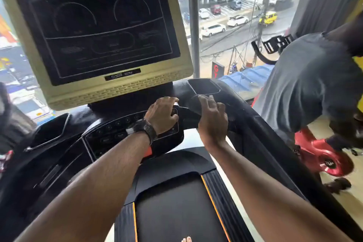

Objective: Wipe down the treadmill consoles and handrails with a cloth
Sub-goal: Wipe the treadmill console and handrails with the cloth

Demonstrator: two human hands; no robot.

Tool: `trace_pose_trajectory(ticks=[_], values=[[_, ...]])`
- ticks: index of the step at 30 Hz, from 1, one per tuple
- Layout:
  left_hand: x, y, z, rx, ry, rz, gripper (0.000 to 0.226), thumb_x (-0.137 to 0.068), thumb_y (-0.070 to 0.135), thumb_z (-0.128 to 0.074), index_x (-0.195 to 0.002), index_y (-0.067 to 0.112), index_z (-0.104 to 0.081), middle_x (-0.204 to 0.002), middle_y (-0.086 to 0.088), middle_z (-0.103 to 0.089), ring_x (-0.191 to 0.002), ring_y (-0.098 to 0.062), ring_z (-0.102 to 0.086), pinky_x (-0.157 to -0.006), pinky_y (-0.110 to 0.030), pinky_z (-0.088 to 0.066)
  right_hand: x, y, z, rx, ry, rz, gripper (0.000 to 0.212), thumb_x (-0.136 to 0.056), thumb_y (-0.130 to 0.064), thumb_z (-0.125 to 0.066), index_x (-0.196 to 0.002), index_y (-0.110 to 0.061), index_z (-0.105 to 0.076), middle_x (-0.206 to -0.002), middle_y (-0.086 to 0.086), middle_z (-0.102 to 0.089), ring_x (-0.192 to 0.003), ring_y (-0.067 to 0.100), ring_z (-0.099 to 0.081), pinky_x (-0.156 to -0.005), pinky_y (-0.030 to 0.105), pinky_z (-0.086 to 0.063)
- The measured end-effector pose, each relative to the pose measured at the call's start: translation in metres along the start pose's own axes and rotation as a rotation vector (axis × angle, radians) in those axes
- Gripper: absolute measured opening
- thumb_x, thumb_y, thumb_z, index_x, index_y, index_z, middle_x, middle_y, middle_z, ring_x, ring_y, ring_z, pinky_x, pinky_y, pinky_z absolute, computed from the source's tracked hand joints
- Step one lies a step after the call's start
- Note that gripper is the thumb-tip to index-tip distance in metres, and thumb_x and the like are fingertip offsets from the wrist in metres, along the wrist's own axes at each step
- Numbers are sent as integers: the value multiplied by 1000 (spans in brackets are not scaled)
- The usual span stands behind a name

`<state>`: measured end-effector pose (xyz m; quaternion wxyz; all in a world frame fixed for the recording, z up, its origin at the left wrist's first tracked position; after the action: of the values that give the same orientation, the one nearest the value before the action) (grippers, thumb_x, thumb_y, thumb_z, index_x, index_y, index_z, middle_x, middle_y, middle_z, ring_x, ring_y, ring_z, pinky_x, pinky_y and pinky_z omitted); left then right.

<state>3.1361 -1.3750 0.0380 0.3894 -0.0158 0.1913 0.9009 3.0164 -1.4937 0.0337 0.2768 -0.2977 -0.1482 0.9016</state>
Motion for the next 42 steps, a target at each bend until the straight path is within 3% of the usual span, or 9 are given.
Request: trace_pose_trajectory(ticks=[4,7,13,16,20,27,31,36,42], values=[[-31,-22,-15,-127,-43,-40,60,-86,33,-64,-141,16,-50,-143,-5,-54,-135,-25,-45,-113,-45,-36,-30,-17,-46,228,-102,65,32,-86,-5,-57,-109,-24,-67,-125,9,-69,-96,33,-63,-64,40,-57],[-57,-46,-36,-134,-141,-33,64,-83,41,-62,-142,18,-48,-143,-2,-52,-136,-23,-44,-112,-45,-37,-41,-14,-91,356,-201,50,28,-85,-10,-51,-99,-21,-73,-117,13,-73,-89,32,-66,-60,38,-55],[-70,-54,-53,-216,-180,-117,60,-75,57,-35,-115,21,-61,-111,4,-65,-110,-18,-59,-96,-43,-47,-23,-30,-119,249,-265,67,75,-70,-38,-71,-135,-1,-63,-134,31,-60,-108,43,-62,-86,42,-56],[-73,-52,-59,-327,-197,-163,64,-75,57,-28,-118,21,-58,-118,3,-64,-116,-19,-57,-98,-43,-45,-26,-24,-114,268,-181,106,64,-83,-50,-57,-136,-15,-64,-135,14,-65,-108,33,-60,-92,49,-42],[-71,-51,-61,-366,-185,-150,76,-80,54,-23,-136,14,-55,-135,-5,-62,-128,-22,-55,-101,-44,-47,-42,-6,-134,90,-317,54,65,-85,-63,-35,-142,-38,-52,-147,-2,-50,-145,39,-33,-107,77,-22],[-70,-49,-58,-352,-153,-111,64,-86,49,-27,-131,16,-58,-125,-5,-68,-113,-24,-65,-90,-44,-53,-35,-1,-128,134,-193,87,46,-93,-54,-42,-130,-34,-60,-130,0,-62,-121,35,-55,-92,58,-43],[-69,-47,-55,-337,-127,-106,54,-86,48,-33,-120,17,-60,-114,-5,-70,-105,-26,-66,-85,-43,-54,-79,5,-148,-58,-411,-7,38,-89,-55,-41,-110,-37,-67,-112,-4,-68,-106,31,-62,-88,45,-44],[-69,-49,-57,-371,-136,-84,60,-85,49,-29,-125,18,-61,-122,-4,-69,-111,-23,-65,-90,-41,-54,-29,3,-125,108,-140,73,44,-90,-52,-46,-122,-27,-65,-118,-1,-66,-113,31,-60,-90,53,-41],[-70,-47,-57,-393,-127,-96,62,-87,49,-28,-128,17,-61,-127,-4,-68,-115,-23,-64,-91,-39,-53,-83,13,-155,-143,-461,-23,36,-89,-55,-43,-107,-37,-69,-109,-5,-69,-107,27,-62,-87,43,-43]])
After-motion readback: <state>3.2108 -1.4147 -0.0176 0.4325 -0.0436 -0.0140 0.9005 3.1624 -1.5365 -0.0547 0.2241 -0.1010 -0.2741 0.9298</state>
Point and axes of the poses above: each hand's wrist, its own x-axis away from the middle knuckle, its own z-axis out of the back of the hand, y = z × x, the point moved 10 cm from there along -x, towards the middle knuckle
